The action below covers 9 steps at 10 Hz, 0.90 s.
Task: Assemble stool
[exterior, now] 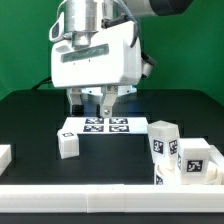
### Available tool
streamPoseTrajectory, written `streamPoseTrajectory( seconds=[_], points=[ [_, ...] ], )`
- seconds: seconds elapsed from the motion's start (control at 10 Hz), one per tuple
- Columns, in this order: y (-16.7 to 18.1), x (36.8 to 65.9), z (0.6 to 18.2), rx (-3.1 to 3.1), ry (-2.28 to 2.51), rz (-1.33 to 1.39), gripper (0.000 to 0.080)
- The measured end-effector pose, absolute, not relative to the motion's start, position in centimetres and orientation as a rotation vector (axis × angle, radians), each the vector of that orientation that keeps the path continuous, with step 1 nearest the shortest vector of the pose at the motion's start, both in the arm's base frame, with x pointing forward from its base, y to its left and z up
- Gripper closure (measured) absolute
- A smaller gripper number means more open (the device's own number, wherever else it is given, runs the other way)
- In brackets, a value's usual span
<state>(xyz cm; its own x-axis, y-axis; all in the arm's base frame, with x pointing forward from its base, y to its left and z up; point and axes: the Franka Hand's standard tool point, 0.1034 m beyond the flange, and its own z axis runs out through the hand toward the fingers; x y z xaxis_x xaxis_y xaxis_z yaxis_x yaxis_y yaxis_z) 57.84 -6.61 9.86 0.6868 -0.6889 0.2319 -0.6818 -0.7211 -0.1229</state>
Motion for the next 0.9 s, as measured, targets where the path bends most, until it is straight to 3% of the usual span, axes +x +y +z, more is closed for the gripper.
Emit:
streamPoseTrajectory(
  seconds=[0.2,0.7,0.9],
  points=[
    [-6.8,57.8,9.0,-3.025,0.865,-0.332,0.0151],
    [-7.4,57.9,9.1,-3.177,0.37,-0.332,0.0151],
    [-7.9,57.7,8.9,-3.258,-0.24,-0.292,0.0151]
  ],
)
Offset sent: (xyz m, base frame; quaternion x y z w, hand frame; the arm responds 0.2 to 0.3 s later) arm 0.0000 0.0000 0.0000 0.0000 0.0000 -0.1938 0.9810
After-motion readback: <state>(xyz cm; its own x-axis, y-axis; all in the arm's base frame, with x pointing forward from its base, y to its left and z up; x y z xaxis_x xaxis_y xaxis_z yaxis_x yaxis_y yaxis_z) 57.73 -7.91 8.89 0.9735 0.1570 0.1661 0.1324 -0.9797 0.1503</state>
